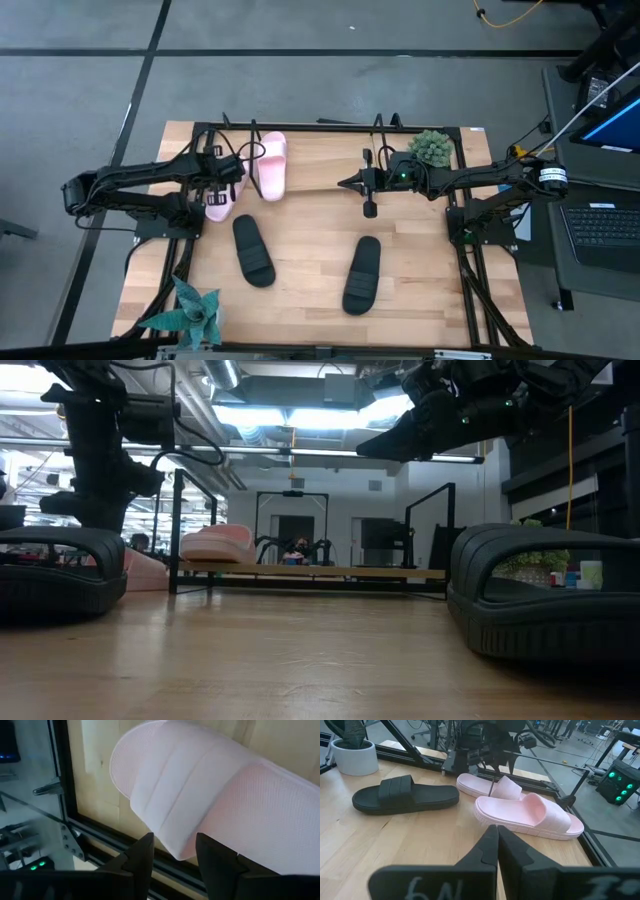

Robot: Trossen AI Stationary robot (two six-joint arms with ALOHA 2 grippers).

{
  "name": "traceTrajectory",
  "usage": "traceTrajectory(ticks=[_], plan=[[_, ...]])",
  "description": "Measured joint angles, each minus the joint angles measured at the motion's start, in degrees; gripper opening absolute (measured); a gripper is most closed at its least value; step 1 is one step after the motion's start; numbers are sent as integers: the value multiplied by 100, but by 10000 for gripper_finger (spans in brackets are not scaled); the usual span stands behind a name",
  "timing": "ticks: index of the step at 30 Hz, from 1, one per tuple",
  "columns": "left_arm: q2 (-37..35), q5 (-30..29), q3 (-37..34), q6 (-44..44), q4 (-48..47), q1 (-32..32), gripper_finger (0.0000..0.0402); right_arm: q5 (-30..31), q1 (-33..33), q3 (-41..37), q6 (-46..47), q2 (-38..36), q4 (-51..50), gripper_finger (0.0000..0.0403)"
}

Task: Pick and place slides into the shelf
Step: Put the pink slide on the shelf

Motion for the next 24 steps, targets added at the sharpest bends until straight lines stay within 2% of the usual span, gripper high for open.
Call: traceTrajectory(ticks=[5,20,24], plan=[[0,292,0,4,66,0,139,0,-1,0,0,0,-2,7],[0,296,-8,4,218,0,139,0,-1,0,0,0,-9,7],[0,293,-265,10,277,0,139,0,0,0,0,0,-11,7]])
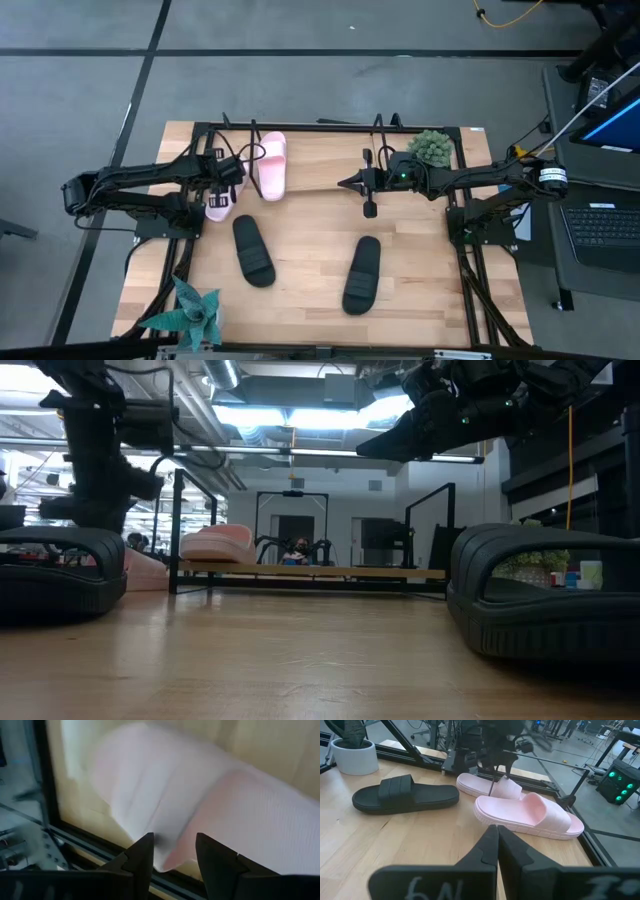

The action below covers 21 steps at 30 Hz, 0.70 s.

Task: Pick and place slides into the shelf
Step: Put the pink slide on the shelf

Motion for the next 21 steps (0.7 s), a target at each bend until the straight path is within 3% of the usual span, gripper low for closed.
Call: traceTrajectory(ticks=[7,21], plan=[[-2,-398,-111,-5,91,-2,139,5,-2,0,-1,0,0,7],[-2,-416,-99,-29,142,0,133,9,-2,0,-2,0,0,7]])
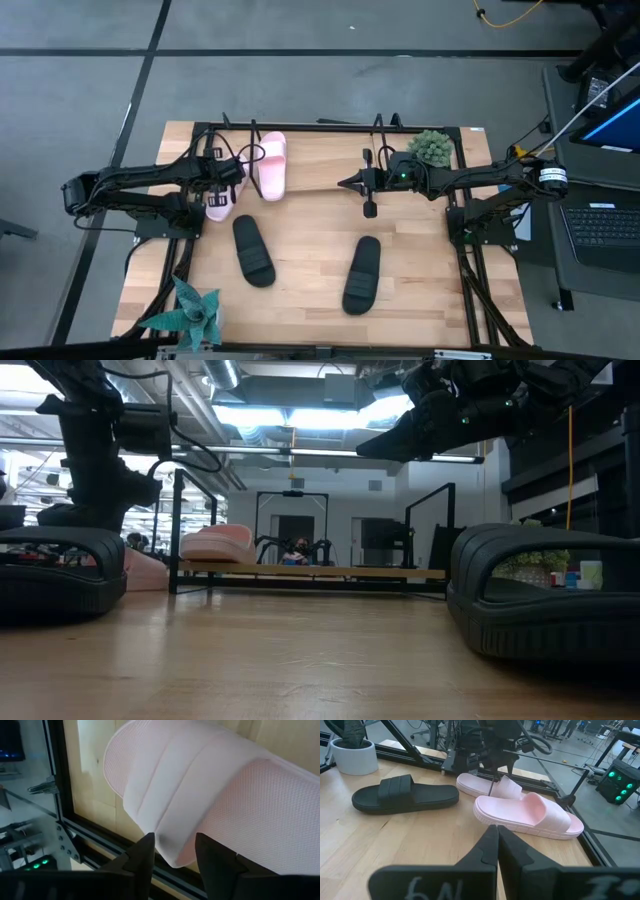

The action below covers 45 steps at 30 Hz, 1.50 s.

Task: Pick and place slides into the shelf
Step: Put the pink slide on the shelf

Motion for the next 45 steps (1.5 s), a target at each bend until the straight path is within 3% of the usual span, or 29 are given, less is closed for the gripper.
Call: traceTrajectory(ticks=[12,18,29,33,45], plan=[[0,-29,19,5,-48,140,9,0,2,0,0,0,0,7],[2,-23,154,-30,-122,142,5,0,2,0,0,0,0,7],[-76,-608,673,-398,-705,144,2,0,2,0,-1,0,2,7],[-85,-672,1037,-518,-971,144,2,0,2,0,0,0,4,7],[-85,-1802,2542,-621,-2050,144,0,0,2,0,0,0,4,7]])
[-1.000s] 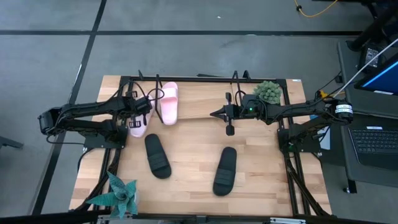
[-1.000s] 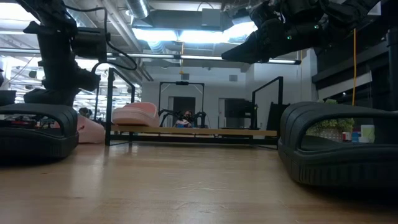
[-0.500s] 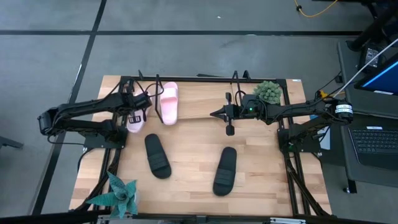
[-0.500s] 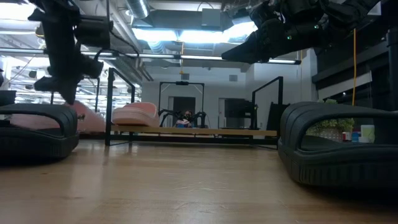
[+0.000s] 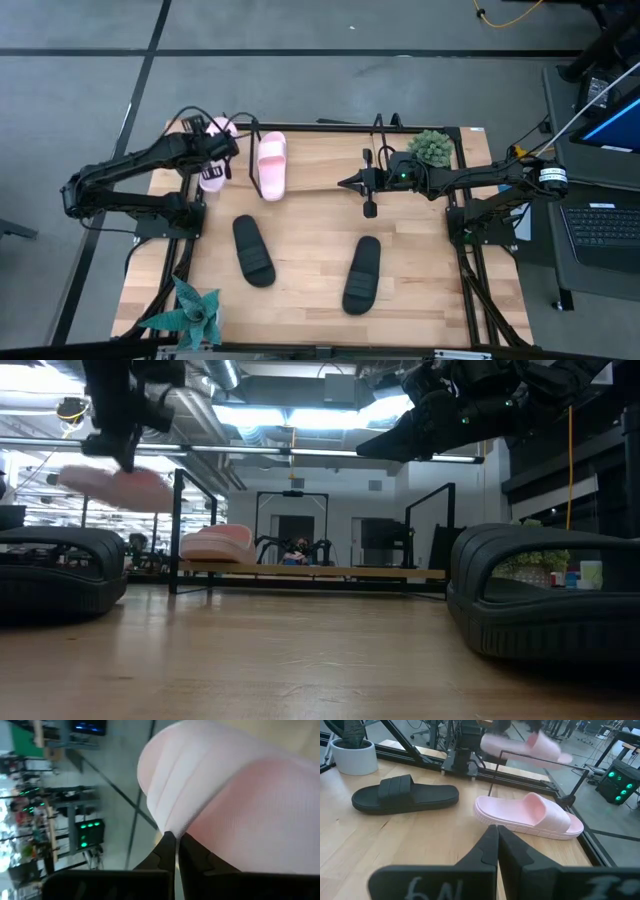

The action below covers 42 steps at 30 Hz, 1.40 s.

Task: Pick and place slides into the shelf
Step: Put the pink slide on the shelf

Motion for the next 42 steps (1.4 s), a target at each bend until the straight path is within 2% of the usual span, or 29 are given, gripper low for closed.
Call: traceTrajectory(ticks=[7,14,24,29,37,42], plan=[[-2,-11,898,-179,-2,-7,0,3,0,0,-2,0,0,7],[-48,194,1404,-584,98,-42,0,5,-1,0,7,0,-2,7],[-24,574,1474,-1088,738,-487,0,7,0,0,22,0,5,7],[-22,945,1474,-1170,982,-722,0,7,0,0,22,0,8,7],[35,921,1474,-1161,1941,-1028,0,9,0,0,22,0,26,7],[380,799,1474,-1161,2440,-1036,0,10,-1,0,22,0,111,7]])
